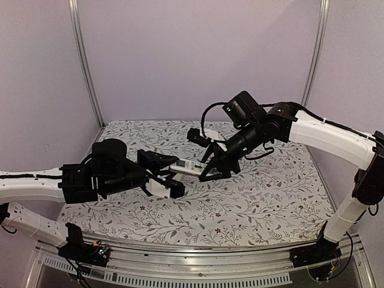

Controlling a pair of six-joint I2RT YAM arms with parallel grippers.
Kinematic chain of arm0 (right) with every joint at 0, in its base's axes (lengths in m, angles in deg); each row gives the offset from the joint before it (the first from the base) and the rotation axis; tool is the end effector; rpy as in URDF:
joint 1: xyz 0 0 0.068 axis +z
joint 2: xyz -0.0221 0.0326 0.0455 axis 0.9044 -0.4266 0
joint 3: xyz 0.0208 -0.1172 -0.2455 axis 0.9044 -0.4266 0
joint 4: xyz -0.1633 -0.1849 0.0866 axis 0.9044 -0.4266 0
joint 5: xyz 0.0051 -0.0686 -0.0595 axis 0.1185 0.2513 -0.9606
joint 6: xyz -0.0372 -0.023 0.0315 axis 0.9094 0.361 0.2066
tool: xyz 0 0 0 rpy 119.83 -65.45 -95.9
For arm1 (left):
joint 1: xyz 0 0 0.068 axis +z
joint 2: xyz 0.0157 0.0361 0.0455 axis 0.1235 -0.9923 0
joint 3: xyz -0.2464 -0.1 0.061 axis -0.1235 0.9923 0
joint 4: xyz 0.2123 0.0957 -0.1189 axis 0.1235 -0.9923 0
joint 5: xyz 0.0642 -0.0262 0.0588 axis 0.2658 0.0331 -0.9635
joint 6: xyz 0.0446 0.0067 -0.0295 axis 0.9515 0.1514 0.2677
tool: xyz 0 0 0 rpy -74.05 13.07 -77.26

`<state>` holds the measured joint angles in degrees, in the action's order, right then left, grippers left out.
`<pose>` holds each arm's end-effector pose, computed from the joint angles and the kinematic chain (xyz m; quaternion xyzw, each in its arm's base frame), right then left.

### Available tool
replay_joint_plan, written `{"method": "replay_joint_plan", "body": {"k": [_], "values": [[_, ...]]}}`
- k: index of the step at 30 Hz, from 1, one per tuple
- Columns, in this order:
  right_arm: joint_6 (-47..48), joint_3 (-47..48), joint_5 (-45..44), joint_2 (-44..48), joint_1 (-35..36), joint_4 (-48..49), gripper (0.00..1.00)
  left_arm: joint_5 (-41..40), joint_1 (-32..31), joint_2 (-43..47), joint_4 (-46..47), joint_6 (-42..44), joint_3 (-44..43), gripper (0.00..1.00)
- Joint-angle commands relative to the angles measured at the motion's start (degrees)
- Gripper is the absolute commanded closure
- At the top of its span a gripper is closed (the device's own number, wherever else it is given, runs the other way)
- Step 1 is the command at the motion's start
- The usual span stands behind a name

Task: Load the batteries into the remote control
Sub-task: Pass from the right arm to the left

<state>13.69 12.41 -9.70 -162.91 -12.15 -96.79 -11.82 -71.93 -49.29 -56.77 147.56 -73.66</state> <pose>0.2005 0.2935 0.3369 -0.6360 0.6518 0.3320 0.2459 0.1157 -0.2267 0.3000 0.7143 0.3615 0.1308 0.5848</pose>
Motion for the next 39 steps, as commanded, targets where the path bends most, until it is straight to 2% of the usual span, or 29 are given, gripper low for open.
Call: {"method": "replay_joint_plan", "body": {"k": [1, 5, 9, 12, 15, 16, 20, 23, 28, 33, 39], "values": [[1.0, 2.6, 1.5, -1.4, 0.4, -1.9, 0.92, 2.2, 0.5, -1.4, 0.2, 0.4, -1.2, 0.65], [1.4, 2.8, 1.2, -1.5, 0.4, -2.2, 0.92, 3.8, -0.1, -1.7, 0.2, 0.3, -1.7, 0.77], [1.5, 3.0, 1.4, -1.6, 0.4, -2.2, 0.91, 4.0, -0.6, -2.0, -0.1, -1.0, -1.6, 1.0], [1.7, 3.5, 0.3, -1.7, 0.4, -2.1, 0.86, 5.2, -1.0, -1.8, -0.4, -4.2, -2.0, 1.0], [1.7, 3.5, -1.4, -1.2, 0.4, -0.9, 0.7, 6.3, -1.3, -1.6, -3.0, -9.1, -2.6, 1.0], [1.8, 3.4, -2.0, -0.9, 0.4, -0.4, 0.58, 6.4, -1.4, -1.5, -3.5, -10.7, -2.6, 1.0], [2.8, 3.0, -4.7, 1.2, 0.4, 1.5, 0.2, 6.1, -1.4, -0.6, -3.9, -16.9, -2.0, 1.0], [4.0, 1.6, -7.5, 4.3, 0.4, 4.5, 0.07, 5.9, -0.8, -1.0, -4.8, -25.7, -2.2, 1.0], [9.3, -6.8, -9.1, 13.1, 0.4, 14.2, 0.01, 10.3, 0.8, -3.1, -8.4, -42.2, -3.4, 1.0], [16.8, -16.2, -7.6, 20.9, 0.4, 21.2, 0.01, 22.4, 5.8, -4.5, -8.5, -60.1, -4.4, 1.0], [35.5, -31.5, -9.5, 31.8, 1.3, 37.1, 0.01, 28.4, 10.1, -7.6, -9.7, -75.5, -7.6, 1.0]]}}
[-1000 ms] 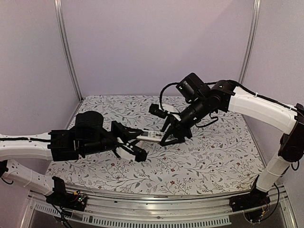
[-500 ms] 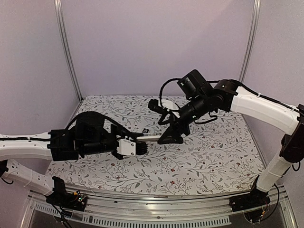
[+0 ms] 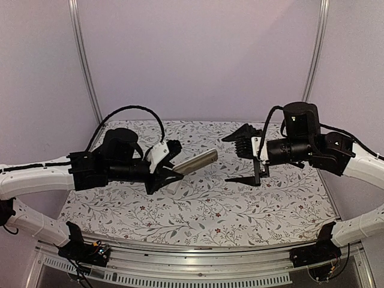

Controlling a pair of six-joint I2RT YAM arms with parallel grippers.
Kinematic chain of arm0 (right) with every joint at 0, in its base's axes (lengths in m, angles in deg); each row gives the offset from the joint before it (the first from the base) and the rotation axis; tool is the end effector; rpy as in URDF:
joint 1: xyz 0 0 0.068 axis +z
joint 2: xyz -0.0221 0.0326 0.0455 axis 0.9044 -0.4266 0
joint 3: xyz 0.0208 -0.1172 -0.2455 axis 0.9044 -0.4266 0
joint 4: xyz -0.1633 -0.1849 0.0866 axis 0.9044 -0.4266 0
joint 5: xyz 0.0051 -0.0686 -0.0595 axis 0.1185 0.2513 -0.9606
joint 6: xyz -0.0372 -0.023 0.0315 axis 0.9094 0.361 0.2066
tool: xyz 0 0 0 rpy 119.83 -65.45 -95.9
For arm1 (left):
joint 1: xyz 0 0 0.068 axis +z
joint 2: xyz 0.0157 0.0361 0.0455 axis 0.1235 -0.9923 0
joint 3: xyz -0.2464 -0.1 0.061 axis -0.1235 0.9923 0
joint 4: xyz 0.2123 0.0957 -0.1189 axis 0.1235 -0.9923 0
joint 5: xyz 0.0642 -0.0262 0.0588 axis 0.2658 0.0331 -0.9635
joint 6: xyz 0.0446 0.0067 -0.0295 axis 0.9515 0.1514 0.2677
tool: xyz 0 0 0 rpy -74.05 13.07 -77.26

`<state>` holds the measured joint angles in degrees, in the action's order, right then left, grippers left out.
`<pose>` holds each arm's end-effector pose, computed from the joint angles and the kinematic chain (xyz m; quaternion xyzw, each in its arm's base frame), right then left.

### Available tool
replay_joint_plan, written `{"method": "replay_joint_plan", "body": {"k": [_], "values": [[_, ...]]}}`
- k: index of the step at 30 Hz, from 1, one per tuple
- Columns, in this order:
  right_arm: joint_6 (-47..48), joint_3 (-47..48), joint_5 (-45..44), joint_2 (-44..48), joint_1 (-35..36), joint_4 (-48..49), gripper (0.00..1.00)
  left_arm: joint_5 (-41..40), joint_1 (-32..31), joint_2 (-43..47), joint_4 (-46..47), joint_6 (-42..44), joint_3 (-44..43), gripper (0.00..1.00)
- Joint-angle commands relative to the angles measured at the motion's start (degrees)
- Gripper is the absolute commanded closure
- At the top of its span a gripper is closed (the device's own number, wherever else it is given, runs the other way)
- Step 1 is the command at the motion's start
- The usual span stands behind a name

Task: Load the batteries into the remote control
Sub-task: Pass from the right arm to the left, then pass from the left arm to the right

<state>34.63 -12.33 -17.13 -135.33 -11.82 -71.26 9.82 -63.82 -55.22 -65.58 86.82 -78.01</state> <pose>0.1454 0.2174 0.3688 -0.6928 0.4425 0.2146 0.5274 0.1450 -0.2301 0.2858 0.5040 0.6875 -0.2566 0.4554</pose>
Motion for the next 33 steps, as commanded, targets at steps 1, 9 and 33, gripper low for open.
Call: {"method": "replay_joint_plan", "body": {"k": [1, 9, 33], "values": [[17.2, -7.4, -4.3, 4.2, 1.4, 12.7, 0.01, 7.6, 2.2, -2.2, -1.5, -15.9, -3.9, 1.0], [35.5, -7.3, -13.9, -4.4, 2.4, 16.7, 0.01, 11.6, 3.9, -3.6, -3.9, -20.5, -5.7, 1.0], [42.5, -10.1, -19.0, -9.2, 2.6, 22.2, 0.21, 25.1, 7.1, -4.5, 0.6, -21.0, -3.3, 1.0]]}}
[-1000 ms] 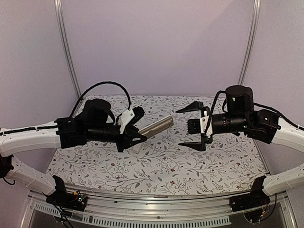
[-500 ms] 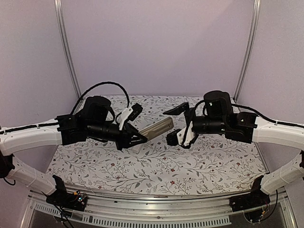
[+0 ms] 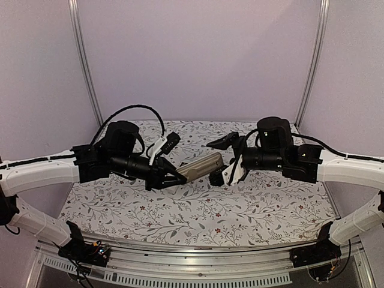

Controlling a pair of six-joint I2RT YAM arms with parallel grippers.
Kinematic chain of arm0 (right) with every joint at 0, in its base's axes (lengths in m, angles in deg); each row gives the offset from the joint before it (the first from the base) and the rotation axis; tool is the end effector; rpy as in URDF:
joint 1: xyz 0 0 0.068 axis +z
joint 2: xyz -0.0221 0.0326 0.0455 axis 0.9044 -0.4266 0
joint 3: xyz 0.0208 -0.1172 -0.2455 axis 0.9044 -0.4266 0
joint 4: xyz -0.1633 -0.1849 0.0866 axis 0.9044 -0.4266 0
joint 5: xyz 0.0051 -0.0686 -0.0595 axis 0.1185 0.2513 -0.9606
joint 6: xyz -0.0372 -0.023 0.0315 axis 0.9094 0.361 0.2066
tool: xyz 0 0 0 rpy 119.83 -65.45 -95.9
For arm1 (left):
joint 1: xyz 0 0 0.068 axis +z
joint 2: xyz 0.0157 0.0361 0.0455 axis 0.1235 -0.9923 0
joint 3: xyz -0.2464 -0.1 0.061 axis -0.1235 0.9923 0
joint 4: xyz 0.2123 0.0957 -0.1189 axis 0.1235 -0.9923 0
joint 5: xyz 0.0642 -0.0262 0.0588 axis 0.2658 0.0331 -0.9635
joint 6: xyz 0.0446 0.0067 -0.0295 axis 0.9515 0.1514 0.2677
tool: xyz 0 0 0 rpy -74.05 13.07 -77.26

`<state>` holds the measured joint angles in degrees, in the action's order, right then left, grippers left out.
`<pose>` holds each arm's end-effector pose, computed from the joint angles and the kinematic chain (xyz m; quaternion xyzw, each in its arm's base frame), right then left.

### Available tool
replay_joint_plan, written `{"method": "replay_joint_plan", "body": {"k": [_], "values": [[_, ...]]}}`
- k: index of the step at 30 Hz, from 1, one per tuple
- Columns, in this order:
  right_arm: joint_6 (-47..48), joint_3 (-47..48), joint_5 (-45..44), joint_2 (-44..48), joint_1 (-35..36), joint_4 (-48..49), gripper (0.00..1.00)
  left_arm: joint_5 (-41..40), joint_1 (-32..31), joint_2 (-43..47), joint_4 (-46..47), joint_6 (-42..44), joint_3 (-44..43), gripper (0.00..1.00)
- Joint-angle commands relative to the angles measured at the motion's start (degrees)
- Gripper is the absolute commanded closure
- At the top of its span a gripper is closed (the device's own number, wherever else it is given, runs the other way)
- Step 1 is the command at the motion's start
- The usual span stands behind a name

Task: Load the batteries into the remote control
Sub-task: Pass from the left arm to the right

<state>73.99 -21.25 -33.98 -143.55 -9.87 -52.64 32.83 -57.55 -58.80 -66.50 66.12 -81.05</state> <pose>0.1717 0.2528 0.3076 -0.7864 0.2480 -0.0891 0.5586 0.1652 -0.2290 0.2888 0.4157 0.7302 -0.4451 0.3097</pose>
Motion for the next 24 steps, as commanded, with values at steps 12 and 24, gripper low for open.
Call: {"method": "replay_joint_plan", "body": {"k": [12, 24], "values": [[4.5, -2.9, -3.9, 0.0, 2.8, 5.6, 0.59, 1.7, 1.2, -1.1, 2.1, -0.6, -0.5, 1.0], [-4.1, -1.5, -4.3, 0.9, 3.0, 2.8, 0.75, -5.1, 1.4, 0.9, -0.2, 4.1, -0.7, 0.27]]}}
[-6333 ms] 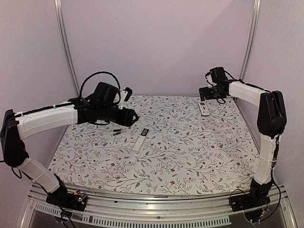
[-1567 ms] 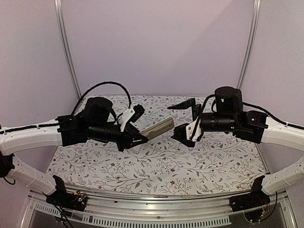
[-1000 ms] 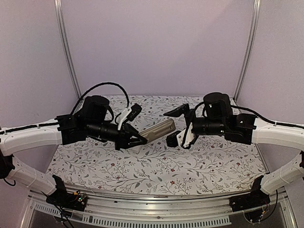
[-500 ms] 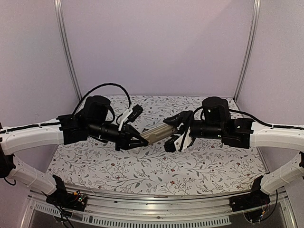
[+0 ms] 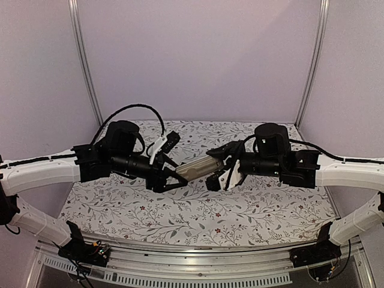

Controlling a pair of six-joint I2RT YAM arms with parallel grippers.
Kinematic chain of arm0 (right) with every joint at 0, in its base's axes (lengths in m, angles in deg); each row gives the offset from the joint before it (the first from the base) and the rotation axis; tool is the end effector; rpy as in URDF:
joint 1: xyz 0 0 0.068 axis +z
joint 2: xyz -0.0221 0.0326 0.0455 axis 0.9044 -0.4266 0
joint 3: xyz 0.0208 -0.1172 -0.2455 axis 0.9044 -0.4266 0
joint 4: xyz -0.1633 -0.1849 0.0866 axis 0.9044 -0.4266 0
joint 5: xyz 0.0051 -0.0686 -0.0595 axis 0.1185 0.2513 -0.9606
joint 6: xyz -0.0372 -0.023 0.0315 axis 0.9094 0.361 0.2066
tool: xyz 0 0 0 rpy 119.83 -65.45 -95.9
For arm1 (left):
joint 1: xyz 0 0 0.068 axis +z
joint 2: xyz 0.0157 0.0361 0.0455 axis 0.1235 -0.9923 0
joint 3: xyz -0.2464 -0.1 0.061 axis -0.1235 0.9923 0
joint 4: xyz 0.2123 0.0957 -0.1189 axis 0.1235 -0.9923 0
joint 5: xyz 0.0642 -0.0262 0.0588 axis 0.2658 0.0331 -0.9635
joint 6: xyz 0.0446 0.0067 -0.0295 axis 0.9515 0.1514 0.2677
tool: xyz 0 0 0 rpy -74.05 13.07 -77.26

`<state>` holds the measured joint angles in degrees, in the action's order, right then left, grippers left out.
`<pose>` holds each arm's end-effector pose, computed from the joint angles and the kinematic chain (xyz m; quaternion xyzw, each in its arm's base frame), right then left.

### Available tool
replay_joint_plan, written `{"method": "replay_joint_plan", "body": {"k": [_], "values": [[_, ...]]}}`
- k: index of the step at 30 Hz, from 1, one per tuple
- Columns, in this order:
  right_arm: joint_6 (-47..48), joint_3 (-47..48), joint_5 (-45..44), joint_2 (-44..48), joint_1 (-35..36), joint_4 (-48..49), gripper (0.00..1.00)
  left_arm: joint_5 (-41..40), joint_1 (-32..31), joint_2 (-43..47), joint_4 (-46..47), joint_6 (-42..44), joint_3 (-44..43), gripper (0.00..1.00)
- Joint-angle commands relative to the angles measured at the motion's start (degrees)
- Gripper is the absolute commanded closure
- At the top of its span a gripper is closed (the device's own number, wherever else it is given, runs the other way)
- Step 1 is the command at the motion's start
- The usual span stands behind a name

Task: Load the batteries into the remote control
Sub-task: Pass from the left arm to the right

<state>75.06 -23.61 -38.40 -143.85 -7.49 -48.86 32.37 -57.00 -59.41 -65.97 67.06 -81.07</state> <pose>0.1639 0.2591 0.2982 -0.7830 0.2433 -0.1160 0.5606 0.1691 -0.2291 0.2869 0.4166 0.7306 -0.4382 0.3171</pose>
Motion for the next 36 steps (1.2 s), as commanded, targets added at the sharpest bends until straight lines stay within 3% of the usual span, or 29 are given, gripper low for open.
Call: {"method": "replay_joint_plan", "body": {"k": [1, 5, 10, 13, 20, 26, 31, 36], "values": [[-5.9, 0.8, 0.2, 1.4, 0.6, -1.0, 0.75, -6.0, 0.8, 2.2, -0.3, 4.4, -0.4, 0.23], [-10.7, 1.3, 0.4, 1.9, 0.6, -4.7, 0.75, -13.0, -1.1, 7.9, 2.8, 12.5, 1.7, 0.01], [-21.6, 4.3, 3.0, 1.1, 0.6, -12.0, 0.75, -27.5, -11.9, 15.1, 9.4, 33.7, 9.7, 0.0], [-27.0, 5.7, 5.2, 0.4, 0.6, -14.9, 0.75, -32.6, -16.0, 14.4, 10.2, 41.0, 10.3, 0.0], [-33.0, 5.7, 8.7, 1.1, 0.6, -14.8, 0.75, -46.2, -18.6, 5.0, 7.5, 47.2, 5.8, 0.0], [-31.8, 5.7, 9.1, 2.3, 0.6, -15.0, 0.76, -43.7, -18.7, 4.2, 14.4, 46.9, 6.3, 0.01], [-31.7, 6.2, 9.6, 1.5, 0.6, -15.7, 0.76, -37.8, -18.5, 5.2, 19.2, 44.0, 6.9, 0.12], [-32.2, 6.2, 10.3, 2.2, 0.7, -14.8, 0.76, -36.5, -18.3, 4.3, 20.2, 43.2, 6.6, 0.38]]}}
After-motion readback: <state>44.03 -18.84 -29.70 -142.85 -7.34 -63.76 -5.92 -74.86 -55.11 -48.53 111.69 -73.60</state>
